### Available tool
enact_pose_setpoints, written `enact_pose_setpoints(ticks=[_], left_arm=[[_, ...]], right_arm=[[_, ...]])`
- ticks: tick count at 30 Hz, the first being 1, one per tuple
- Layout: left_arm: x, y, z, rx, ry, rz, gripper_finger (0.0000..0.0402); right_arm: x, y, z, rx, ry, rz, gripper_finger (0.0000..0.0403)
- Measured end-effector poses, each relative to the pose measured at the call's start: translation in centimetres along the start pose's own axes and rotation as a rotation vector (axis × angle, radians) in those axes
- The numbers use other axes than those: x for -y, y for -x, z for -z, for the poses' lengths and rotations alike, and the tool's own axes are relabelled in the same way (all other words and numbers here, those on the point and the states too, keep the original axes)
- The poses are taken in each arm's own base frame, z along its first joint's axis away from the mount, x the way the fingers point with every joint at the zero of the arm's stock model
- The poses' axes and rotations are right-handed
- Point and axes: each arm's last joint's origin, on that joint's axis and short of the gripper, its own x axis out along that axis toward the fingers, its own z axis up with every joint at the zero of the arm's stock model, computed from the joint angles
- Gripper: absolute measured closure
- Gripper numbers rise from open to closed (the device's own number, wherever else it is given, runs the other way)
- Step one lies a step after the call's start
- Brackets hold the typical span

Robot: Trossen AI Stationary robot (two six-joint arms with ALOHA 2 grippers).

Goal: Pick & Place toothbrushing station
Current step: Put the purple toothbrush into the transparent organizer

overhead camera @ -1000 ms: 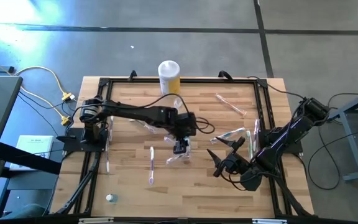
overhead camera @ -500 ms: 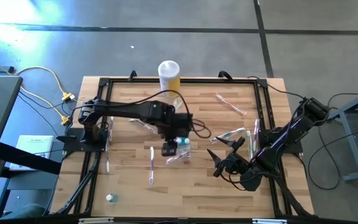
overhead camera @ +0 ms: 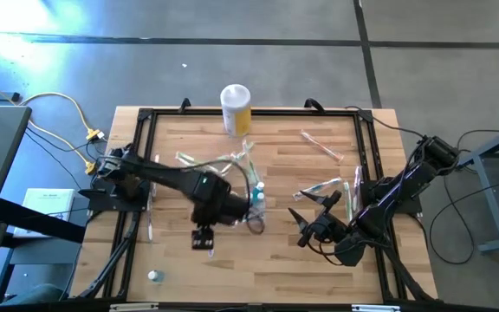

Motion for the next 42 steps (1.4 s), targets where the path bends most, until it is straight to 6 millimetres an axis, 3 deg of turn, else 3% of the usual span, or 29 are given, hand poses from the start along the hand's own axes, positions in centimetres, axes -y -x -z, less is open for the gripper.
enact_pose_setpoints(ticks=[6,12,22,30,39,42], left_arm=[[2.0,-1.2,1.5,0.033,-0.042,-0.16,0.0178],[3.2,-4.1,2.7,-0.044,-0.336,-0.308,0.0178],[0.8,-10.1,2.2,-0.142,-0.702,-0.376,0.0178],[-1.3,-12.4,0.4,-0.025,-0.688,-0.297,0.0178],[-1.9,-14.5,0.5,0.003,-0.71,-0.229,0.0178],[-2.1,-14.7,0.8,-0.02,-0.642,-0.207,0.0178]], right_arm=[[0.0,-0.7,0.1,-0.011,0.002,-0.036,0.0128],[0.0,-1.3,0.1,-0.022,-0.01,-0.079,0.0128],[0.2,-2.0,0.5,-0.046,-0.032,-0.079,0.0128],[0.1,-2.2,0.5,-0.055,-0.061,-0.12,0.0128],[0.2,-2.6,0.6,-0.059,-0.066,-0.111,0.0128],[0.3,-3.0,0.6,-0.066,-0.068,-0.121,0.0128]])
